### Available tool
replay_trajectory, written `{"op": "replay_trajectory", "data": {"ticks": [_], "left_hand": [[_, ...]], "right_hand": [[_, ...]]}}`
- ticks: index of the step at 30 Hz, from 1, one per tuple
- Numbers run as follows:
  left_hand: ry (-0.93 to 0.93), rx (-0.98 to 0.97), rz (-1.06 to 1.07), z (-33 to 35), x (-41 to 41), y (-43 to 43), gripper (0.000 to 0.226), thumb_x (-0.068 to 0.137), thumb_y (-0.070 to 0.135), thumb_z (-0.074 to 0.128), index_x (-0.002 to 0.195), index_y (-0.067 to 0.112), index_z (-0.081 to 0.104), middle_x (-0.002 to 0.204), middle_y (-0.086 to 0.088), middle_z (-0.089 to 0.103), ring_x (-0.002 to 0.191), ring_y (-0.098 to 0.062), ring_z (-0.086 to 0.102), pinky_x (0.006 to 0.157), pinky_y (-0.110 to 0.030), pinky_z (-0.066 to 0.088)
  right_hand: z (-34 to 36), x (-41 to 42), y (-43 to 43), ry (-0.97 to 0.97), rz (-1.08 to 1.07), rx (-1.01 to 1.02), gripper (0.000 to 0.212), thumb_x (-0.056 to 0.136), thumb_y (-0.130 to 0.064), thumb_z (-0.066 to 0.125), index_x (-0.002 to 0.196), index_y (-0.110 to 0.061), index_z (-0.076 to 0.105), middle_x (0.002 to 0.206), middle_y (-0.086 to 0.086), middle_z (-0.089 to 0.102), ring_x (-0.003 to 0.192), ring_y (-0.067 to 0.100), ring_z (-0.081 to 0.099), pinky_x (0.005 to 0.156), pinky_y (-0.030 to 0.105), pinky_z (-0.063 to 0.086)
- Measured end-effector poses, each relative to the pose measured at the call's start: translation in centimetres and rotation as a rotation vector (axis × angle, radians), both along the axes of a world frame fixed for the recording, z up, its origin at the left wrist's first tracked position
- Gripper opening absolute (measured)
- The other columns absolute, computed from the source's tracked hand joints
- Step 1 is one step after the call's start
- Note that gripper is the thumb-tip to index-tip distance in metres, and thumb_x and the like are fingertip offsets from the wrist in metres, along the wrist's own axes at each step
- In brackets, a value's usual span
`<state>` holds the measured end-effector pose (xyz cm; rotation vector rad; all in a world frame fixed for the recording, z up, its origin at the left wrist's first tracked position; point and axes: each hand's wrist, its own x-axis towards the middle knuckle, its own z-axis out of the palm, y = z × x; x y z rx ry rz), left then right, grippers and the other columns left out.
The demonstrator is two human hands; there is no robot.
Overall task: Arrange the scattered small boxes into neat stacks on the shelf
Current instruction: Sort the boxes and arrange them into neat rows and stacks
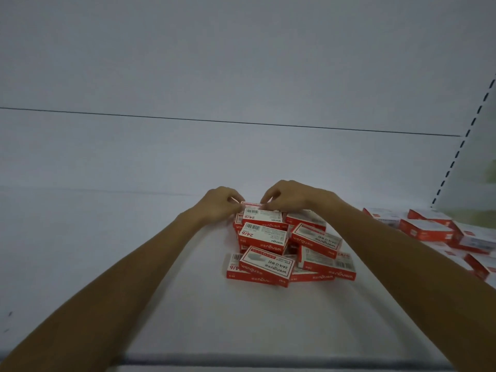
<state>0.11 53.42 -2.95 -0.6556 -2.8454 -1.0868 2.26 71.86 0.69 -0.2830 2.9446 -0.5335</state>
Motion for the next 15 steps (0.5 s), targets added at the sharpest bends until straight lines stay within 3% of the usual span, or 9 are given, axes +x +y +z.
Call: {"op": "replay_trajectory", "data": {"ticks": [2,6,10,13,15], "left_hand": [[0.015,0.061,0.017,0.0,-0.1,0.2,0.019,0.087,0.020,0.060,0.105,0.015,0.061,0.115,-0.005,0.063,0.092,-0.011,0.054,0.066,-0.014,0.041],[0.051,0.205,0.061,0.5,-0.1,0.2,0.017,0.083,0.011,0.065,0.096,0.016,0.056,0.107,-0.005,0.061,0.087,-0.017,0.058,0.062,-0.014,0.047],[0.077,0.329,0.118,1.3,0.0,-0.3,0.021,0.083,0.012,0.065,0.102,0.013,0.057,0.103,-0.004,0.059,0.083,-0.018,0.058,0.056,-0.011,0.051],[0.091,0.472,0.219,1.9,-0.1,-0.9,0.026,0.083,0.009,0.066,0.107,0.007,0.059,0.099,-0.004,0.058,0.083,-0.017,0.058,0.055,-0.011,0.052],[0.091,0.589,0.268,2.3,-0.2,-1.2,0.023,0.081,0.011,0.069,0.102,0.004,0.063,0.095,-0.006,0.062,0.074,-0.012,0.062,0.055,-0.009,0.053]], "right_hand": [[0.2,-0.4,-0.2,-0.020,0.020,-0.003,0.032,0.086,-0.037,0.060,0.114,-0.021,0.063,0.109,-0.001,0.066,0.090,0.014,0.064,0.081,0.028,0.050],[0.3,-1.0,-0.4,0.119,0.046,-0.091,0.032,0.083,-0.029,0.065,0.114,-0.017,0.062,0.107,0.002,0.066,0.085,0.014,0.061,0.068,0.018,0.046],[0.3,-1.4,-0.7,0.196,0.046,-0.275,0.035,0.081,-0.017,0.068,0.115,-0.013,0.059,0.110,0.007,0.065,0.083,0.018,0.063,0.069,0.020,0.052],[0.4,-1.5,-1.1,0.281,0.049,-0.332,0.044,0.074,-0.015,0.075,0.114,-0.015,0.058,0.113,0.005,0.064,0.083,0.012,0.062,0.072,0.014,0.048],[0.4,-1.6,-1.5,0.336,0.043,-0.358,0.045,0.071,-0.012,0.078,0.112,-0.015,0.059,0.114,0.003,0.065,0.079,0.005,0.061,0.066,0.005,0.046]]}}
